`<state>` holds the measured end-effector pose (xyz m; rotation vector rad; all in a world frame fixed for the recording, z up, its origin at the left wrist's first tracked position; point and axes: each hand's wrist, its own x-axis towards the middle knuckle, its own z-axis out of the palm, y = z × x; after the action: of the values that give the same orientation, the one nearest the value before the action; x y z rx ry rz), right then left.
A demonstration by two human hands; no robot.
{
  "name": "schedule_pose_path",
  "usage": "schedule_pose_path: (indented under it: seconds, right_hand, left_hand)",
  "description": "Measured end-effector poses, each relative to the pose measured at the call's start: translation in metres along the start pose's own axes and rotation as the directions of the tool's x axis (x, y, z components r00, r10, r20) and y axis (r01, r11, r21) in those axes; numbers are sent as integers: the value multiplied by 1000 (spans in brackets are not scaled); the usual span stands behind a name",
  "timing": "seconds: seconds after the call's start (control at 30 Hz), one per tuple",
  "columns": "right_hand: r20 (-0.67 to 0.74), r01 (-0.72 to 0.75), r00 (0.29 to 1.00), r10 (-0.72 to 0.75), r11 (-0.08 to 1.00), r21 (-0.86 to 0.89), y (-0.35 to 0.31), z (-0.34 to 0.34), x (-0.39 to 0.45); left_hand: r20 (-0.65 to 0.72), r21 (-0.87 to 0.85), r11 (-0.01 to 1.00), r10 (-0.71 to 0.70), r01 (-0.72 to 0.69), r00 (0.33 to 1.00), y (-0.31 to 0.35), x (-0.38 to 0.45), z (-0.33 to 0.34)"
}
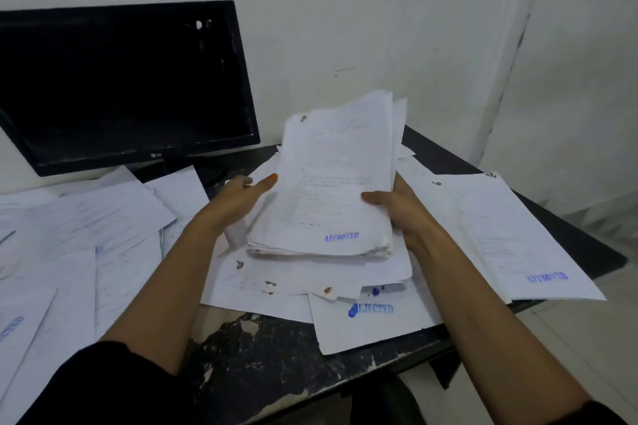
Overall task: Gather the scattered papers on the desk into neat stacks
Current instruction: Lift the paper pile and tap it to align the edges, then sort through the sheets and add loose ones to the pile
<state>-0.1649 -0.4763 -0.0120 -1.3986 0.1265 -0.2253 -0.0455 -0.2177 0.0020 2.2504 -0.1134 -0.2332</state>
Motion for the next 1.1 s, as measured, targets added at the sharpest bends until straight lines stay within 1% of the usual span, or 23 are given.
schedule_pose_path:
  seconds: [0.07, 0.13, 0.17, 0.2, 0.23, 0.3, 0.37, 0.47, 0.53, 0.6, 0.67, 0.8, 0.87, 0.97, 1.1]
  right_hand:
    - [81, 55, 995, -55, 998, -3, -12, 1, 1]
    - [150, 85, 985, -86, 996, 13, -25, 4, 2]
    - [178, 96, 979, -96, 995, 14, -31, 6, 3]
    - [203, 111, 973, -110, 994, 6, -37, 8, 4]
    - [223, 132, 967, -125, 991, -17, -43, 10, 6]
    - [259, 171, 955, -147, 983, -71, -55, 16, 9]
    - [289, 169, 948, -134, 981, -97, -62, 22, 11]
    - [315, 147, 943, -105, 983, -113, -66, 33, 12]
    - [312, 175, 941, -129, 977, -122, -70, 42, 13]
    - [303, 220, 937, -173, 967, -128, -78, 53, 13]
    - [282, 258, 935, -217, 959, -118, -86, 64, 13]
    - [223, 320, 934, -281, 932, -168, -100, 79, 16]
    - [189, 350, 930, -315, 916, -193, -104, 84, 18]
    - [149, 357, 932, -331, 913, -197, -101, 86, 18]
    - [153, 324, 937, -315, 946, -35, -86, 82, 13]
  left_hand:
    - [65, -174, 985, 9, 2, 998, 7, -3, -13]
    - [187, -359, 933, 82, -10, 979, 13, -9, -27]
    - [234, -458, 889, 135, -13, 963, 15, -12, -33]
    - [250, -542, 840, 185, -21, 951, 19, -17, -37]
    - [237, -595, 803, 225, -42, 945, 22, -21, -42]
    - [152, -665, 740, 269, -103, 951, 26, -26, -50]
    - [71, -676, 720, 272, -154, 960, 26, -28, -56]
    - [-5, -685, 698, 280, -207, 960, 24, -33, -67]
    - [-81, -718, 646, 292, -259, 953, 26, -38, -74]
    - [-177, -730, 595, 312, -337, 934, 30, -46, -83]
    - [-252, -716, 565, 341, -411, 906, 37, -55, -92]
    - [-349, -647, 574, 362, -502, 864, 48, -70, -107]
    - [-370, -613, 587, 379, -529, 848, 49, -74, -110]
    - [-348, -578, 627, 390, -523, 853, 47, -78, -109]
    - [-325, -594, 652, 342, -472, 882, 37, -77, -103]
